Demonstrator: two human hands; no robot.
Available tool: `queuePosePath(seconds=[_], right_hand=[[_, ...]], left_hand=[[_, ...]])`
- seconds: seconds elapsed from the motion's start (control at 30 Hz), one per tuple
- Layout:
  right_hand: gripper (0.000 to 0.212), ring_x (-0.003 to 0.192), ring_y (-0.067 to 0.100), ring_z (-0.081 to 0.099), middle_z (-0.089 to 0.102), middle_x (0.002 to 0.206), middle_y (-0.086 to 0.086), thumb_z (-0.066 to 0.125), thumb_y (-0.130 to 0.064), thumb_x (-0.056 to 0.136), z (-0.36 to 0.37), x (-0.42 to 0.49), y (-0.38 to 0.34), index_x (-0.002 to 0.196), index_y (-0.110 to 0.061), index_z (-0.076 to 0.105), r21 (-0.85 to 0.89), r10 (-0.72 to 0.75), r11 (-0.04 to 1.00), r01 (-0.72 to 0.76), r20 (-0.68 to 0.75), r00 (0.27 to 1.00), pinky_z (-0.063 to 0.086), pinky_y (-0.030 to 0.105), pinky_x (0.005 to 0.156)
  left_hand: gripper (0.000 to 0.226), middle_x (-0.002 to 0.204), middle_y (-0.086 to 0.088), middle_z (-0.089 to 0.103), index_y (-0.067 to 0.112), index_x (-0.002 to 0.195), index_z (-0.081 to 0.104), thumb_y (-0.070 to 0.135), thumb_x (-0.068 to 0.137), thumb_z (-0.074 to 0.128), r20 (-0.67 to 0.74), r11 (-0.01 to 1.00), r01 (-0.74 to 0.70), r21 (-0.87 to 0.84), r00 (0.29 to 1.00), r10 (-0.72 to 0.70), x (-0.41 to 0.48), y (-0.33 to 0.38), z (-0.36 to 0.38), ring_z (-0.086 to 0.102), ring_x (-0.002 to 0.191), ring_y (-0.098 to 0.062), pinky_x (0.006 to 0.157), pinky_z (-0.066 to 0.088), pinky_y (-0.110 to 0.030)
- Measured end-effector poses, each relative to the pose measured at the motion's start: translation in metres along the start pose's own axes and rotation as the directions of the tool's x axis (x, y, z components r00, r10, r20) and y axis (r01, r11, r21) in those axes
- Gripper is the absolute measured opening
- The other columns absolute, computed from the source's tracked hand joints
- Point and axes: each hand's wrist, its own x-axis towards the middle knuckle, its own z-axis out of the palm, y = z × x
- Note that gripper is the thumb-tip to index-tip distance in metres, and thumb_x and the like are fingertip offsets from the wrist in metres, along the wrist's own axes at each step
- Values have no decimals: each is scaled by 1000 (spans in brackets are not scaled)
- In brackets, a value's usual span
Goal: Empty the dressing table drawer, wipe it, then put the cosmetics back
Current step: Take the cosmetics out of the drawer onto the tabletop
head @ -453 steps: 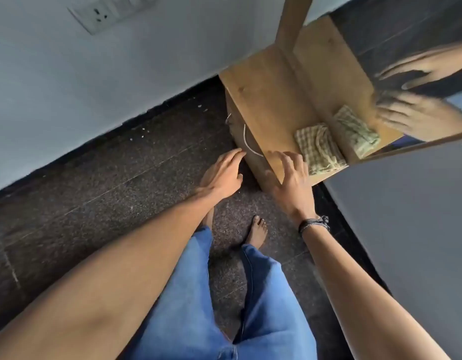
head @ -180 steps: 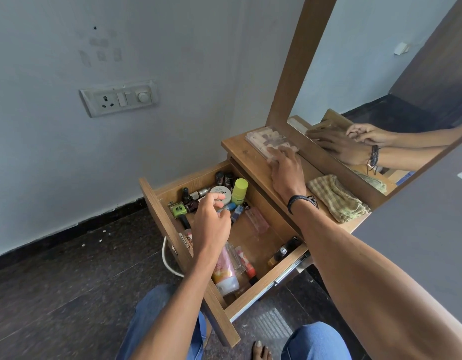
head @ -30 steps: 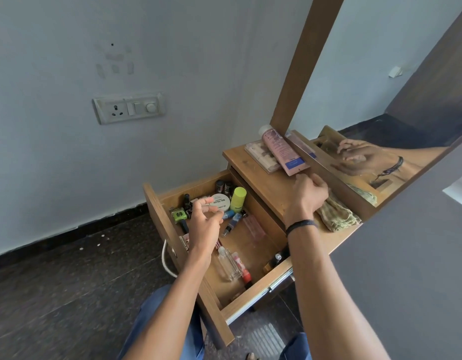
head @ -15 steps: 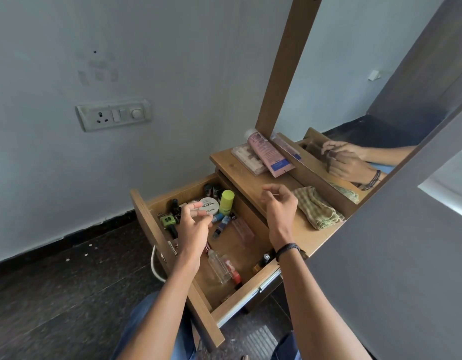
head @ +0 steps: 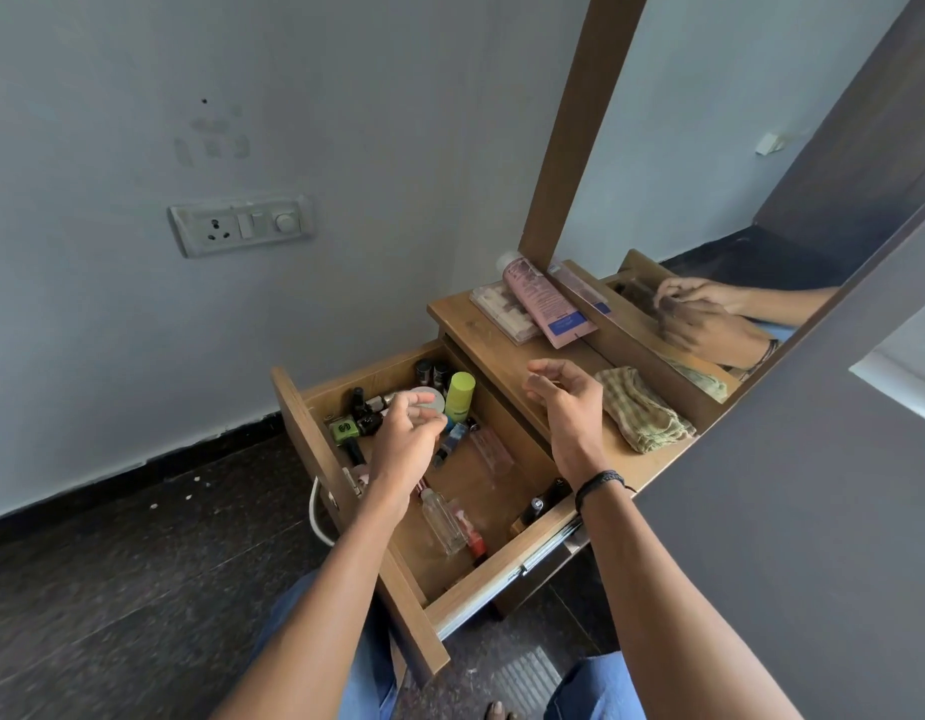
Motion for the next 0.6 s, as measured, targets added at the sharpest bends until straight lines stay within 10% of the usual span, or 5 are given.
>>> queuePosePath(seconds=[0.6], right_hand=[[16, 81, 11, 62, 72, 85, -1, 70, -3, 86, -2, 2, 7, 90, -18, 75, -64, -59, 996, 62, 48, 997, 52, 26, 77]], left_hand=[[61, 143, -8, 49, 16, 145, 48, 25, 90, 73, 125, 789, -203, 579, 979, 160, 70, -5, 37, 49, 129, -30, 104, 43, -43]])
